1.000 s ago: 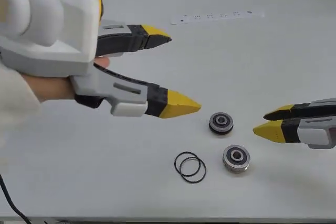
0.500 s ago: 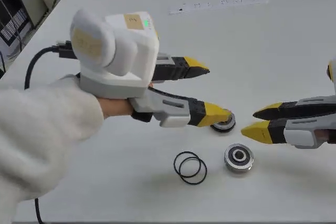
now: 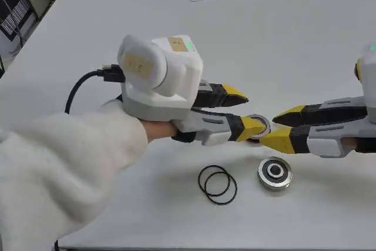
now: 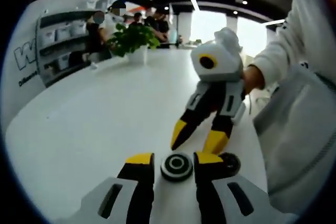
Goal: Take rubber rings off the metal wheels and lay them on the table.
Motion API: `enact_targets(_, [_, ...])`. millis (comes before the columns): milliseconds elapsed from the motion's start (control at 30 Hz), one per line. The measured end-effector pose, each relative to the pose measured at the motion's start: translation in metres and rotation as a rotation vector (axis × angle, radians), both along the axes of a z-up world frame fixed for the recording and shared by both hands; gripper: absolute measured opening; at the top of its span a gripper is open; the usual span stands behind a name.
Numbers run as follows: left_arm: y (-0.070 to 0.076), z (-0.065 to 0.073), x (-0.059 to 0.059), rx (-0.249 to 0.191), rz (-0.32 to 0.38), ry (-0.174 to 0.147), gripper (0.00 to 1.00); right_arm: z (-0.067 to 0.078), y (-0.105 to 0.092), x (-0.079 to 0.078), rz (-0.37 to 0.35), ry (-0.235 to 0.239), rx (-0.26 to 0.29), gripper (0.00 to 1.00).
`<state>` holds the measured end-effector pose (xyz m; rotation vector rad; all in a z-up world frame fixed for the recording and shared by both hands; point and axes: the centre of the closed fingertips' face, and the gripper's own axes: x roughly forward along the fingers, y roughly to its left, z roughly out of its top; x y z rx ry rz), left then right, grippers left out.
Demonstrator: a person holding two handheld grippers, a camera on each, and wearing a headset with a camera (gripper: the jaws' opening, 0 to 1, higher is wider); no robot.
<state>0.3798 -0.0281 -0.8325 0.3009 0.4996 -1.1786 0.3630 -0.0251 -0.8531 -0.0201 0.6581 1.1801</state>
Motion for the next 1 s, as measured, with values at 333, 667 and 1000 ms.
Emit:
enact_targets(333, [-0.002, -0.013, -0.005, 0.026, -0.023, -0.005, 0.15, -0.008, -0.001, 0.001, 0.066, -0.103, -0.061, 0.20])
enact_targets(667, [0.000, -0.013, -0.006, 0.018, -0.014, 0.004, 0.14, -0.009, -0.001, -0.001, 0.102, -0.170, -0.094, 0.11])
enact_targets(1000, [-0.002, -0.014, -0.005, 0.024, -0.015, 0.008, 0.14, -0.011, -0.002, -0.003, 0.138, -0.234, -0.155, 0.07])
